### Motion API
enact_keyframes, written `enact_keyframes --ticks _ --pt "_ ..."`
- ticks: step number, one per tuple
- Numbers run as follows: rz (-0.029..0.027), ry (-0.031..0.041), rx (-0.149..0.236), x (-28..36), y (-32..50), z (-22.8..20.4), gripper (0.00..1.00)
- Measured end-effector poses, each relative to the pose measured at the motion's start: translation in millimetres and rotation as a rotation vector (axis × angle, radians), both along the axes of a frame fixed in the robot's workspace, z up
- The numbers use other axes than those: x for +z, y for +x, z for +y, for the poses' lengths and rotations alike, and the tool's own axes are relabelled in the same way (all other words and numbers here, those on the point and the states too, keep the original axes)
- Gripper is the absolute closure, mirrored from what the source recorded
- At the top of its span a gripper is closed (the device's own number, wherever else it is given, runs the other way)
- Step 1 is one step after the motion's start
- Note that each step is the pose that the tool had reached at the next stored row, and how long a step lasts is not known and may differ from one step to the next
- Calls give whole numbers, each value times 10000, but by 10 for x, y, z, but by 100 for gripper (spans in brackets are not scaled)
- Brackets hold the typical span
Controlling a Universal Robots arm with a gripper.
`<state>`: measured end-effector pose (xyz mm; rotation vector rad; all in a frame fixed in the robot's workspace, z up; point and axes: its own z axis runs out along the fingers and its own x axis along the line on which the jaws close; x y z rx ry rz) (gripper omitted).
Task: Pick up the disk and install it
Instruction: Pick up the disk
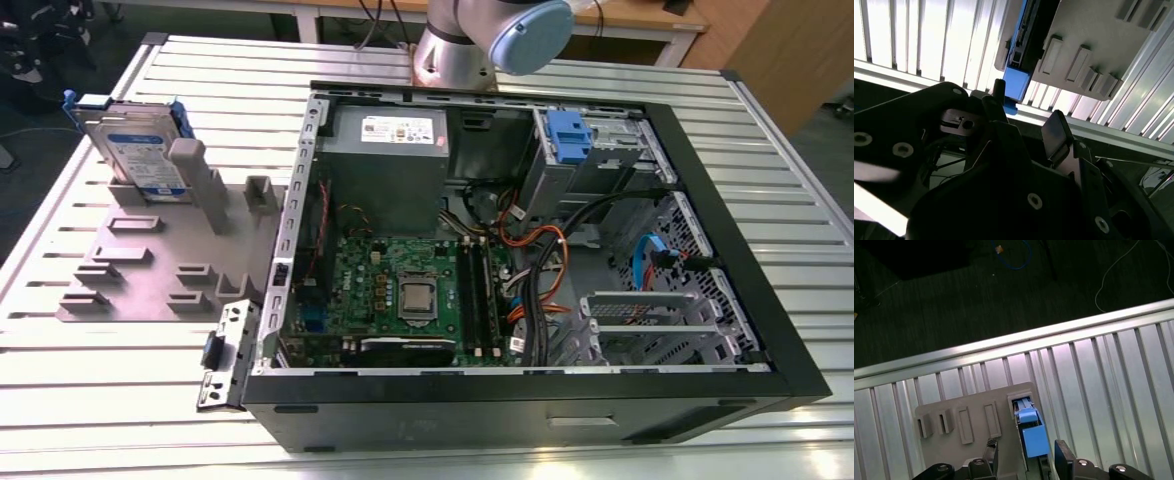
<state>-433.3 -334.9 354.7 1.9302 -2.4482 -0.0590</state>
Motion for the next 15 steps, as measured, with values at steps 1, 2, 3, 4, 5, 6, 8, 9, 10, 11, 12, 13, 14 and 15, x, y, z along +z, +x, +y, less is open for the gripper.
enact_keyframes --ticks 1,2,3,4,5,6,8,9,10,11,12,13,14,15 --pt "0 0 -1 0 0 0 44" --pt "0 0 -2 0 0 0 43" --pt "0 0 -3 0 0 0 43" --pt "0 0 -4 0 0 0 43" --pt "0 0 -5 0 0 0 36" --pt "0 0 -6 0 0 0 36" --pt "0 0 -8 0 0 0 36" --pt "0 0 -10 0 0 0 36" --pt "0 0 -11 0 0 0 36" --pt "0 0 -12 0 0 0 36" --pt "0 0 -13 0 0 0 36" --pt "1 0 -14 0 0 0 36" --pt "0 0 -15 0 0 0 36" --pt "0 0 -12 0 0 0 36"
